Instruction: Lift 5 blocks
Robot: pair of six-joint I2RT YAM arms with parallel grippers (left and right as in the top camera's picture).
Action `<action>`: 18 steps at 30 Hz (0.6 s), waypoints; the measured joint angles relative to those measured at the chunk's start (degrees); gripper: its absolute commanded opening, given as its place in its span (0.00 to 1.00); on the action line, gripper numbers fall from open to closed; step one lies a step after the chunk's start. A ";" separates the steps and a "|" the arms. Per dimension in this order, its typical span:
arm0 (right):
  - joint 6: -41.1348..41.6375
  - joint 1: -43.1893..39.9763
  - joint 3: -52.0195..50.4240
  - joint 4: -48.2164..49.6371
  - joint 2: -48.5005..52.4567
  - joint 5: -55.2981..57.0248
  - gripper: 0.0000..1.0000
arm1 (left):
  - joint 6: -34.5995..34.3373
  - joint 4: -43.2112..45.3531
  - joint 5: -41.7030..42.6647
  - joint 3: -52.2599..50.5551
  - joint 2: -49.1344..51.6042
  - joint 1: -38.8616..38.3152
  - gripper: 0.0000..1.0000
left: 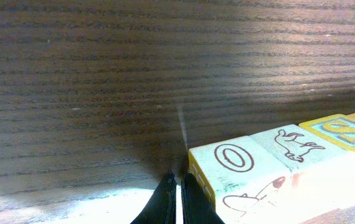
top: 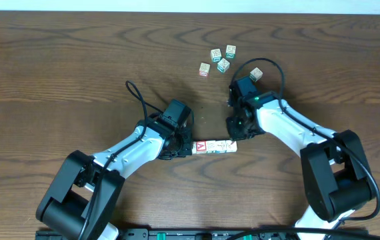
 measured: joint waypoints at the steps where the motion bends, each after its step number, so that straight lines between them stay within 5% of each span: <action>1: 0.66 -0.66 0.00 -0.76 0.00 0.85 0.01 | 0.00 0.00 0.02 0.00 0.00 0.00 0.07; 18: 4.90 -2.54 0.00 -8.85 0.00 -2.05 0.01 | 0.02 0.00 0.02 0.00 0.00 0.00 0.07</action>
